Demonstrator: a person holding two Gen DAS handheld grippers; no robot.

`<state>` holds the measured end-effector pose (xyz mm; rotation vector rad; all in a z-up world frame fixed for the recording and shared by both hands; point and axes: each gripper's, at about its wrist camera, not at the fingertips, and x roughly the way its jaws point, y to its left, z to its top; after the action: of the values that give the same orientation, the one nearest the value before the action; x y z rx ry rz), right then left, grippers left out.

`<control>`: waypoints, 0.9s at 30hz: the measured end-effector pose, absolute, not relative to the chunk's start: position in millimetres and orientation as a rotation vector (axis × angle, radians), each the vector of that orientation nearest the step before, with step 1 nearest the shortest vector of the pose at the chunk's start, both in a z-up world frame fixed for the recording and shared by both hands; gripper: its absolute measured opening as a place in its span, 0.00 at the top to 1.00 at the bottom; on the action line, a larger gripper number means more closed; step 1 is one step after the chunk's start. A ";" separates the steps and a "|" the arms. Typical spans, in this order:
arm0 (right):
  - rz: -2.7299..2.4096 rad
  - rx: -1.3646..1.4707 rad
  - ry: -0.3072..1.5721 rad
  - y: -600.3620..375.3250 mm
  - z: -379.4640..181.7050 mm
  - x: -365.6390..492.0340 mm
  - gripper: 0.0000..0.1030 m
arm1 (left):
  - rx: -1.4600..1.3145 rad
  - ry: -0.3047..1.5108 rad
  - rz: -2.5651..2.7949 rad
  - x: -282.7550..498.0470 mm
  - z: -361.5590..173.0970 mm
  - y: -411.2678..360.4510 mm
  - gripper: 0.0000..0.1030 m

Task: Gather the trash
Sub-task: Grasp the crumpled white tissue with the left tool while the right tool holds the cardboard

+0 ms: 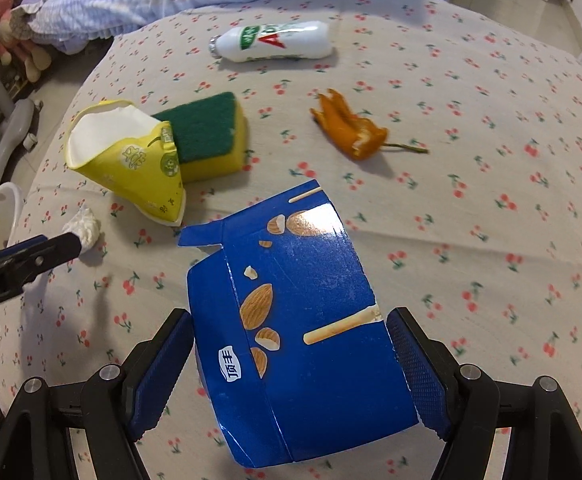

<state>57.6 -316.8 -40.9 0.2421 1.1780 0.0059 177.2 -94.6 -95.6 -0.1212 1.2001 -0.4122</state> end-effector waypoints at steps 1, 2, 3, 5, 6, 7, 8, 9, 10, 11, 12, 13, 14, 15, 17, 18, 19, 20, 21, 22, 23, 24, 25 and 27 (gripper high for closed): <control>0.004 0.246 1.175 -319.6 -40.3 55.1 0.19 | -0.126 1.200 -0.411 177.1 -96.1 -94.8 0.30; 0.002 0.248 1.174 -321.6 -39.9 53.8 0.19 | -0.128 1.201 -0.410 177.8 -97.2 -96.1 0.34; 0.001 0.249 1.172 -323.4 -39.5 51.9 0.19 | -0.128 1.200 -0.405 178.4 -98.7 -98.0 0.37; -0.001 0.251 1.170 -326.6 -39.2 48.9 0.19 | -0.124 1.194 -0.388 178.8 -100.5 -99.6 0.43; -0.001 0.251 1.169 -327.9 -39.2 47.1 0.19 | -0.121 1.192 -0.381 179.0 -101.0 -99.5 0.47; -0.002 0.253 1.168 -329.1 -39.0 45.9 0.19 | -0.118 1.190 -0.374 179.3 -101.6 -100.3 0.49; -0.004 0.254 1.167 -330.4 -38.7 44.9 0.19 | -0.117 1.189 -0.370 179.7 -102.1 -100.7 0.55; -0.005 0.255 1.166 -331.5 -38.3 44.2 0.19 | -0.117 1.189 -0.367 180.1 -102.5 -101.4 0.59; -0.007 0.255 1.164 -332.8 -37.8 43.4 0.19 | -0.118 1.189 -0.366 180.3 -102.7 -101.8 0.62; -0.008 0.257 1.161 -334.2 -37.2 42.5 0.19 | -0.119 1.189 -0.369 180.5 -102.5 -102.3 0.67; -0.009 0.258 1.159 -335.6 -37.0 41.7 0.19 | -0.118 1.189 -0.370 180.3 -102.0 -102.8 0.69; -0.011 0.260 1.157 -336.9 -36.3 41.4 0.19 | -0.106 1.182 -0.371 179.6 -100.3 -104.3 0.71; -0.013 0.262 1.154 -337.6 -35.4 40.9 0.19 | -0.100 1.179 -0.371 178.8 -99.1 -104.8 0.73; -0.014 0.264 1.151 -338.4 -34.5 40.5 0.19 | -0.089 1.171 -0.372 177.7 -96.5 -105.7 0.74; -0.017 0.267 1.143 -339.3 -32.0 39.7 0.19 | -0.084 1.165 -0.377 176.2 -93.3 -105.2 0.75; -0.017 0.270 1.138 -339.3 -30.0 39.5 0.19 | -0.086 1.163 -0.381 175.2 -91.4 -104.4 0.75; -0.016 0.271 1.134 -339.1 -28.7 39.6 0.19 | -0.088 1.162 -0.385 174.3 -89.5 -103.6 0.75; -0.013 0.271 1.129 -338.7 -26.9 39.8 0.19 | -0.090 1.162 -0.387 173.8 -88.3 -102.9 0.75; -0.011 0.271 1.122 -337.4 -24.5 40.0 0.19 | -0.092 1.160 -0.390 173.1 -86.7 -101.7 0.75; -0.009 0.270 1.118 -336.2 -22.8 40.3 0.19 | -0.095 1.157 -0.393 171.9 -84.9 -99.9 0.75; -0.006 0.268 1.114 -334.4 -20.8 40.7 0.19 | -0.097 1.155 -0.395 171.1 -83.1 -97.9 0.75; -0.001 0.266 1.109 -332.3 -18.6 41.5 0.19 | -0.099 1.153 -0.395 169.9 -81.8 -95.6 0.75; 0.003 0.263 1.106 -330.0 -17.0 42.0 0.19 | -0.101 1.152 -0.395 169.4 -80.7 -93.7 0.75; 0.011 0.258 1.100 -325.2 -14.8 43.2 0.19 | -0.106 1.150 -0.394 168.0 -78.3 -88.8 0.75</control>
<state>43.2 -325.2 -14.8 0.2582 1.1001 0.0105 168.0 -88.8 -78.3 -0.1059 1.1501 -0.3944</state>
